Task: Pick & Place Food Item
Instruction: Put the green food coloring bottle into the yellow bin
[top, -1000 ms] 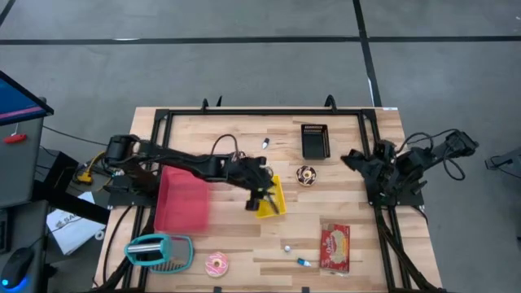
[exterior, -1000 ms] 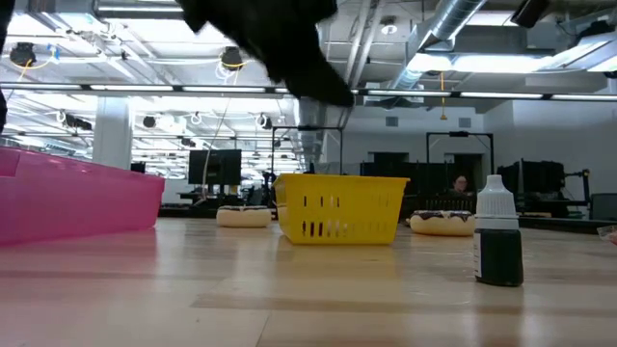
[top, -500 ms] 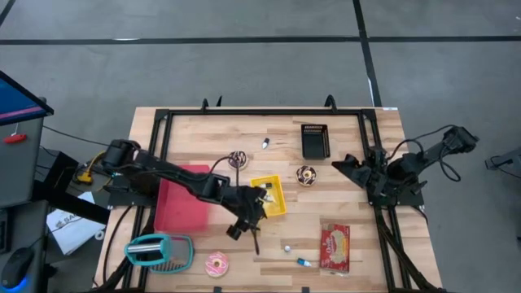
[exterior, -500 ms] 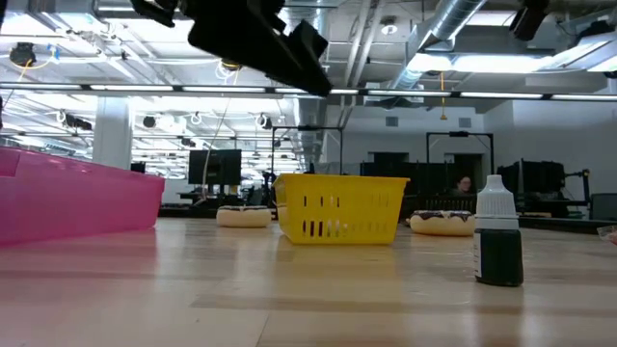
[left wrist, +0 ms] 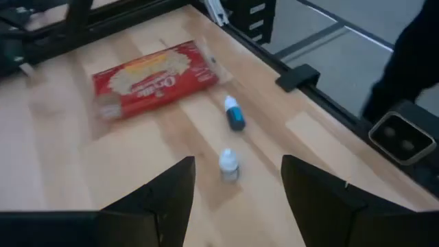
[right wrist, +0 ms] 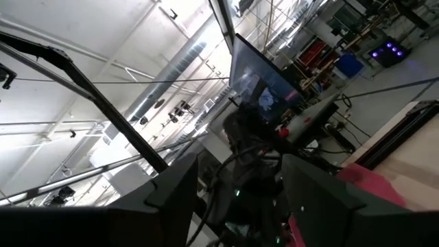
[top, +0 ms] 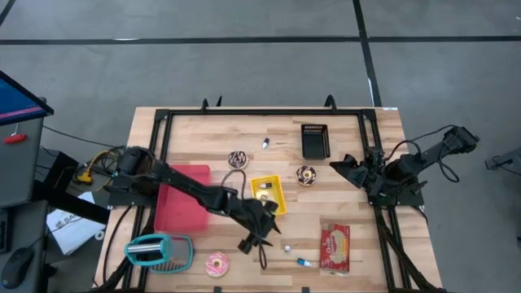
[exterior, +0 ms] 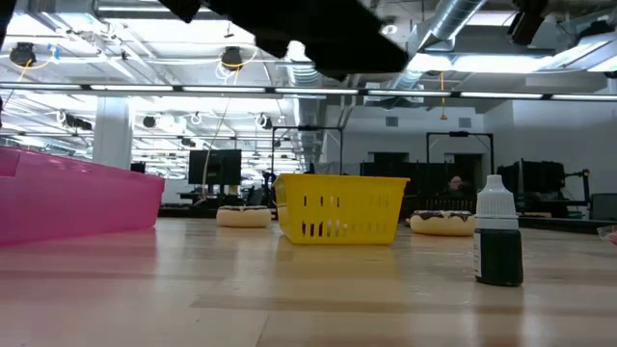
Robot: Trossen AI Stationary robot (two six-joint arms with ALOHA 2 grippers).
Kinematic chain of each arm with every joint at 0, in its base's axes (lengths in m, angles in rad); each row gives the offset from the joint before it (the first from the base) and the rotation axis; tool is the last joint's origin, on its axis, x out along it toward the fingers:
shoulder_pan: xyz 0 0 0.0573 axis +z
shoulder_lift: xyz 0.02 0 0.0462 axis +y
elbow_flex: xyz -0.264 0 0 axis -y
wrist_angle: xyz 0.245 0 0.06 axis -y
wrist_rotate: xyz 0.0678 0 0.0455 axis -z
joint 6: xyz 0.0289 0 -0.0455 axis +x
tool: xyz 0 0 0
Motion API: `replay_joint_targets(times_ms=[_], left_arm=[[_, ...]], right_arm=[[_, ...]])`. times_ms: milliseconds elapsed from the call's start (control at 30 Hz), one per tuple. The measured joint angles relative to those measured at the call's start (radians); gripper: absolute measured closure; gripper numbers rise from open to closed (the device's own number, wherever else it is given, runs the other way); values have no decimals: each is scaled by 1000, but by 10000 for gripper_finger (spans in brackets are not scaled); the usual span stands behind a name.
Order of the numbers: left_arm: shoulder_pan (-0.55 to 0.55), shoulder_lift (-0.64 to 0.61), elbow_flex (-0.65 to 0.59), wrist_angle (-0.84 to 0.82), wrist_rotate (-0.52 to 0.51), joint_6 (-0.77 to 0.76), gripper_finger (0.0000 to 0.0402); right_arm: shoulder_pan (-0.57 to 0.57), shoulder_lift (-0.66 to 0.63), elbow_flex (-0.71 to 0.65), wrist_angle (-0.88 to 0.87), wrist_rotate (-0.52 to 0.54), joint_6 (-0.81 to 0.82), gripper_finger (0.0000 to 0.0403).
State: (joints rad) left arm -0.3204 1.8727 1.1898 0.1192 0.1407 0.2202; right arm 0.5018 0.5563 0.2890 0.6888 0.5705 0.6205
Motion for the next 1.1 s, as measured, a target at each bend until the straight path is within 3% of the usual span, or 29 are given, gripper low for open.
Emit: replay_joint_targets(times_ms=[333, 500, 1100], left_arm=[[-88, 207, 222, 20, -172, -84, 193], [-95, 271, 251, -30, -210, -156, 203], [-73, 292, 251, -97, -170, -150, 222]], right_arm=[[3, 0, 0, 13, -37, -11, 200], [3, 1, 0, 24, -49, -15, 200], [3, 1, 0, 26, -74, -19, 200]])
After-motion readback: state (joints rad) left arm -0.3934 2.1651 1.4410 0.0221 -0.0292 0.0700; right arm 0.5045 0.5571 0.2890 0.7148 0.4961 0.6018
